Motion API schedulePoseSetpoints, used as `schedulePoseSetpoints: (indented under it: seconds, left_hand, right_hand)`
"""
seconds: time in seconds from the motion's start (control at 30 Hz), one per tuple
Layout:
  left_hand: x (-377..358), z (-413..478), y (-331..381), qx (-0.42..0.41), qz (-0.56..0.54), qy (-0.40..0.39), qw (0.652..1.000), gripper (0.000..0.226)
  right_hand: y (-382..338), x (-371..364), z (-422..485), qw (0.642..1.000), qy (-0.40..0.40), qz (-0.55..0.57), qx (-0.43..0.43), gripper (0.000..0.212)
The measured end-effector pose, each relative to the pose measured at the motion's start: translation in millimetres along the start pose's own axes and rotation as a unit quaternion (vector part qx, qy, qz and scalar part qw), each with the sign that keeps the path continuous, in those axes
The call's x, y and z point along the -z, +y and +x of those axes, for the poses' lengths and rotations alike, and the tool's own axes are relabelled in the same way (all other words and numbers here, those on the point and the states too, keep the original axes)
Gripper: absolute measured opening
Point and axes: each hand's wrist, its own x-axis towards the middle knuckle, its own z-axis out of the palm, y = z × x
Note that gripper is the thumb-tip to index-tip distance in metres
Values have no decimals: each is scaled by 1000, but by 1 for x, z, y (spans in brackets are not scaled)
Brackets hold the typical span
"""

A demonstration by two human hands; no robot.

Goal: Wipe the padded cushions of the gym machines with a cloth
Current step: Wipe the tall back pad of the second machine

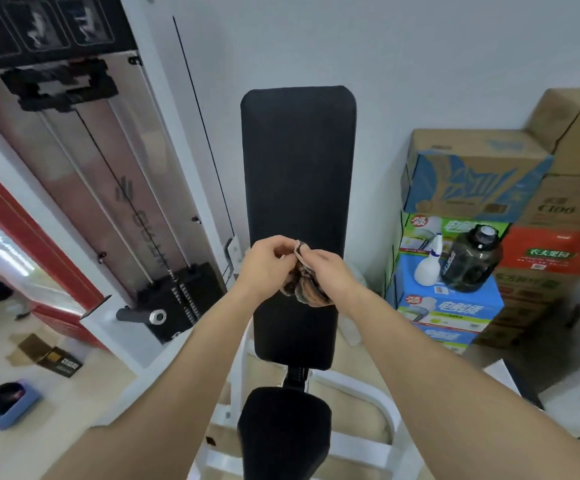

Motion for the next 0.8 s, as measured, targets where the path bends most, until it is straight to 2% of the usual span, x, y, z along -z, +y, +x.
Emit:
schedulePoseSetpoints:
  seconds: [0.27,0.47,0.6,0.7,0.8]
  left_hand:
    - [9,107,-31,2,41,-19,999,16]
    - [25,173,-51,-35,31,-75,996,17]
    - [45,212,-62,-71,5,-88,994,16]
    - [65,238,-69,-91,-17,-51,994,15]
    - [86,260,-71,-105,-52,0,993,14]
  right_hand:
    - [-15,4,78,991,119,52,-34,17]
    - [-29,-17,117,962,267,53,-17,18]
    - [-42,-34,145,911,408,63,-12,20]
    - [-54,-47,165,865,494,93,0,21]
    - [-77,-53,184,808,585,52,48,13]
